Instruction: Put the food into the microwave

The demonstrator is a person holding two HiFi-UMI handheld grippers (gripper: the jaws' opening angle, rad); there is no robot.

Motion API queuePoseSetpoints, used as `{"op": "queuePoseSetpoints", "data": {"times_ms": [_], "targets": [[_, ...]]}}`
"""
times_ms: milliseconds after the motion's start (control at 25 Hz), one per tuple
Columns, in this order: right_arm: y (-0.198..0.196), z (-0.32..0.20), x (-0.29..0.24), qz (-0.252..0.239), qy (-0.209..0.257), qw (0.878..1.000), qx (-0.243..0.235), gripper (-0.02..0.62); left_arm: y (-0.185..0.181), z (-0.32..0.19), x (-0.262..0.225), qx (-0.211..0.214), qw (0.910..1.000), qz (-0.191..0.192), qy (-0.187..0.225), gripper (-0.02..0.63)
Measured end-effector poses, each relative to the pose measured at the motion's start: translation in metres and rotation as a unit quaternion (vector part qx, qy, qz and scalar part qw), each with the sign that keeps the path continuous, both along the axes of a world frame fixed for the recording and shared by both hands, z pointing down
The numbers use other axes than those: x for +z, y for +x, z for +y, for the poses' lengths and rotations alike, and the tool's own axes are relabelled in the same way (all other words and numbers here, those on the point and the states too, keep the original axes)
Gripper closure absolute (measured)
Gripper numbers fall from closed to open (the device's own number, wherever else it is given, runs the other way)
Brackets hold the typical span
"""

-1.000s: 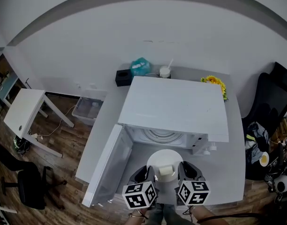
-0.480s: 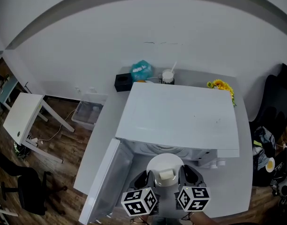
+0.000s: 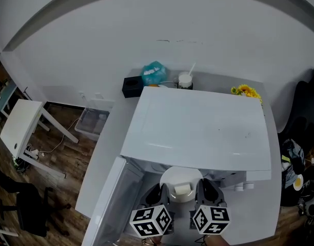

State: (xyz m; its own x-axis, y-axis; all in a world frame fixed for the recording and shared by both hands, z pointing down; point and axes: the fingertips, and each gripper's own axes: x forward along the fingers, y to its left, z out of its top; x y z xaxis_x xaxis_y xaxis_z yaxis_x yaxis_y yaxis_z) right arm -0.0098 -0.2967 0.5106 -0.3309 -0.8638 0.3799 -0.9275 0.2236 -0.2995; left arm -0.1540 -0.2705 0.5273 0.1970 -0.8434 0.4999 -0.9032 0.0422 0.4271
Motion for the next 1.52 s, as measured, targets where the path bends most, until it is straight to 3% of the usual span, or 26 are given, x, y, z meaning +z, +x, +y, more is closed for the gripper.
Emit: {"op": "queuePoseSetpoints", "data": {"times_ms": [480,1520], "targets": [[-0.004,-0.027,0.003,-0.018,0.013,0.999,0.027,0.545,-0.009,-0.036,-0.004,-0.009,0.9994,0.004,0.033,0.54],[-0.012,-0.07,0.008,0.013,0.043,0.997,0.069,0.545,-0.016,-0.087,0.007,-0.011,0.9973,-0.032,0.065,0.54]]}}
